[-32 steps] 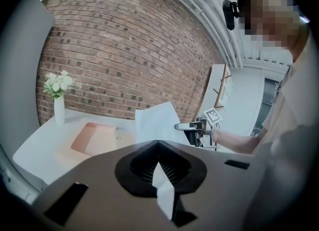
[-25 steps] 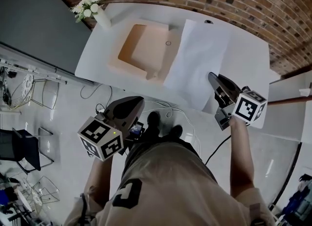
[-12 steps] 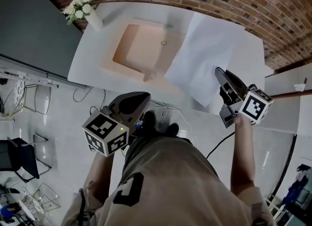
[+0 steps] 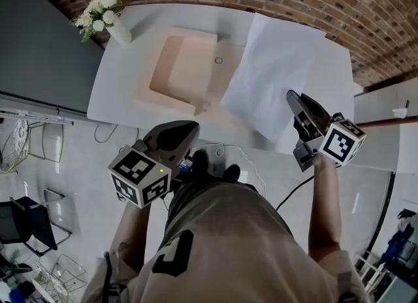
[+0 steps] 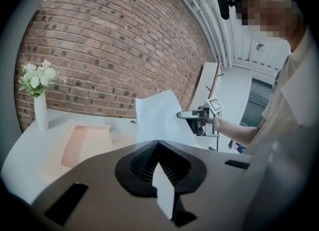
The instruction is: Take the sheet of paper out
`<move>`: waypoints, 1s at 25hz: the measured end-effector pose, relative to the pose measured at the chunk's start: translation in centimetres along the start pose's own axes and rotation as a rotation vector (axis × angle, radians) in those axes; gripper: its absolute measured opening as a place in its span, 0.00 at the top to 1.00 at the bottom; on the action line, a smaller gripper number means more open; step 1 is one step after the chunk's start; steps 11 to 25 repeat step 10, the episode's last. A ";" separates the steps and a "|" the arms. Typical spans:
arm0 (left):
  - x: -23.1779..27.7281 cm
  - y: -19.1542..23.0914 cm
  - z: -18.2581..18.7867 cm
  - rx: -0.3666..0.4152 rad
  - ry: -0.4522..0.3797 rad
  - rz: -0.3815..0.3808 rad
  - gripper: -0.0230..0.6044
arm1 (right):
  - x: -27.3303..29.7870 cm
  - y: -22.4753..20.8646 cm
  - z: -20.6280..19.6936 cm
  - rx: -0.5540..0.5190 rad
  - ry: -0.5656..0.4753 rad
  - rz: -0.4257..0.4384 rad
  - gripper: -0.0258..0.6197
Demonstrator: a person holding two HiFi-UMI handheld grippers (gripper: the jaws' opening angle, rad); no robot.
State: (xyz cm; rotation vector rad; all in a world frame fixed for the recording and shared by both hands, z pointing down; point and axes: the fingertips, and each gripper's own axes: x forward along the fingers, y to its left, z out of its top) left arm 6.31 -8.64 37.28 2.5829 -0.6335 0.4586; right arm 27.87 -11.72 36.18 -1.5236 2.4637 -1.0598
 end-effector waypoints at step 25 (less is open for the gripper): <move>0.3 2.1 0.2 -0.012 0.009 -0.019 0.94 | 2.3 -0.1 -0.2 0.001 0.018 -0.011 0.92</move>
